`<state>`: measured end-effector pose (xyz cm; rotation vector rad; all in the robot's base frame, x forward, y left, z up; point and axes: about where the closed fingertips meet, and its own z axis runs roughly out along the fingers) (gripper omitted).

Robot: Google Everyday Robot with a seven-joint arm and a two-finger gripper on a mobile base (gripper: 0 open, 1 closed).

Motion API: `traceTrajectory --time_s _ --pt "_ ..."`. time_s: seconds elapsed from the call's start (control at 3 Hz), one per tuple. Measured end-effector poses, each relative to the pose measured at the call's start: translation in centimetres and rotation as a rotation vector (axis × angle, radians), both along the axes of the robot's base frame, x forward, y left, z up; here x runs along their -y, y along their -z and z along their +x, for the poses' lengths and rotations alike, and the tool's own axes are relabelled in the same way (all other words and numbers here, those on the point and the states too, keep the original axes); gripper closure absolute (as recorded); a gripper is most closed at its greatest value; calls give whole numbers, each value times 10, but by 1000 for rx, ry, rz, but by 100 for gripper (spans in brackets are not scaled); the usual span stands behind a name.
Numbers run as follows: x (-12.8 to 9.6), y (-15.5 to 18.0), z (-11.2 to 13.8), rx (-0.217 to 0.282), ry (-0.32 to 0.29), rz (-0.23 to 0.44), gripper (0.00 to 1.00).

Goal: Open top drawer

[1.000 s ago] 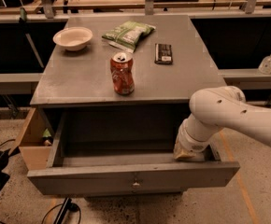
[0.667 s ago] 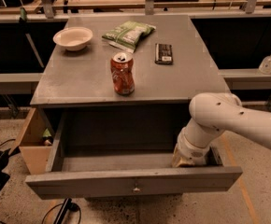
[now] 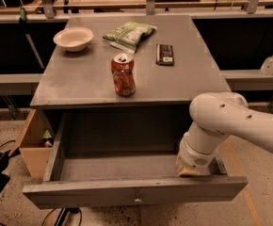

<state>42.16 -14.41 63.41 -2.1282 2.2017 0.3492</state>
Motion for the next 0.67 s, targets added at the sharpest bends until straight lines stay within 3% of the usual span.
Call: traceTrajectory --time_s 0.33,0.67 --pt "-3 -14 -21 -28 6 -25 100" --pt "-9 -39 -60 -53 5 -47 100"
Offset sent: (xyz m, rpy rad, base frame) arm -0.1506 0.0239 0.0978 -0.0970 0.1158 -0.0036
